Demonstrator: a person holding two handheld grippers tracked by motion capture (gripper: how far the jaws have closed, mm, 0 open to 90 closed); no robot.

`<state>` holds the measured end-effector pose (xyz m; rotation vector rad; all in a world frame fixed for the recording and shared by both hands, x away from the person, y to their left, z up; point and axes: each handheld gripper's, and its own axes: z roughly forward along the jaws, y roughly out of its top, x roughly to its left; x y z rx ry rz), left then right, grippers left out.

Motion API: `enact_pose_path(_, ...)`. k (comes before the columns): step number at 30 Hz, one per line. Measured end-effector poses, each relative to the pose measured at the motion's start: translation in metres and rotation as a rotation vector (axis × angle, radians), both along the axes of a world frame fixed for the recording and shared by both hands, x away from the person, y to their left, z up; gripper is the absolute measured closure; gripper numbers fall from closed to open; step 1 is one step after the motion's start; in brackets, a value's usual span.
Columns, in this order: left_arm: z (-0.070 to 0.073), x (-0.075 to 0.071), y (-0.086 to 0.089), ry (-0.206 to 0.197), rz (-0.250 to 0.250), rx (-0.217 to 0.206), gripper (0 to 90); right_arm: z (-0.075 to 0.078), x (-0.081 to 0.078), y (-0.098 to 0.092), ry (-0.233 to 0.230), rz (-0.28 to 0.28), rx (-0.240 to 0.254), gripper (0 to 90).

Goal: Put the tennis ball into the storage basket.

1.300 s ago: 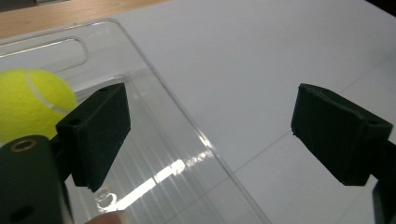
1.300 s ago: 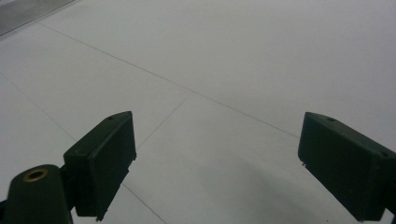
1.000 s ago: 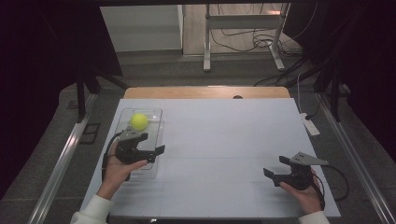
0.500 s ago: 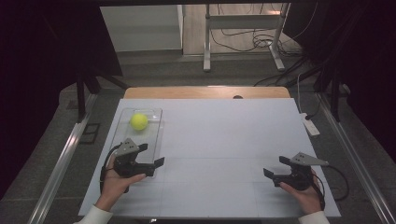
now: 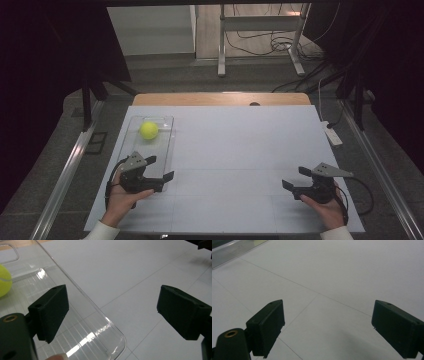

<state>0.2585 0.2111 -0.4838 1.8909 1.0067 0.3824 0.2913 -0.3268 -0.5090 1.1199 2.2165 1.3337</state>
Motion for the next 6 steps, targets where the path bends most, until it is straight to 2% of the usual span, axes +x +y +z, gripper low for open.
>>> enact_pose_path(6,-0.0014,0.0008,0.0002,0.007,0.014,-0.001,11.5,0.0002,0.0021,-0.0001,0.004,0.009,0.019,11.4)
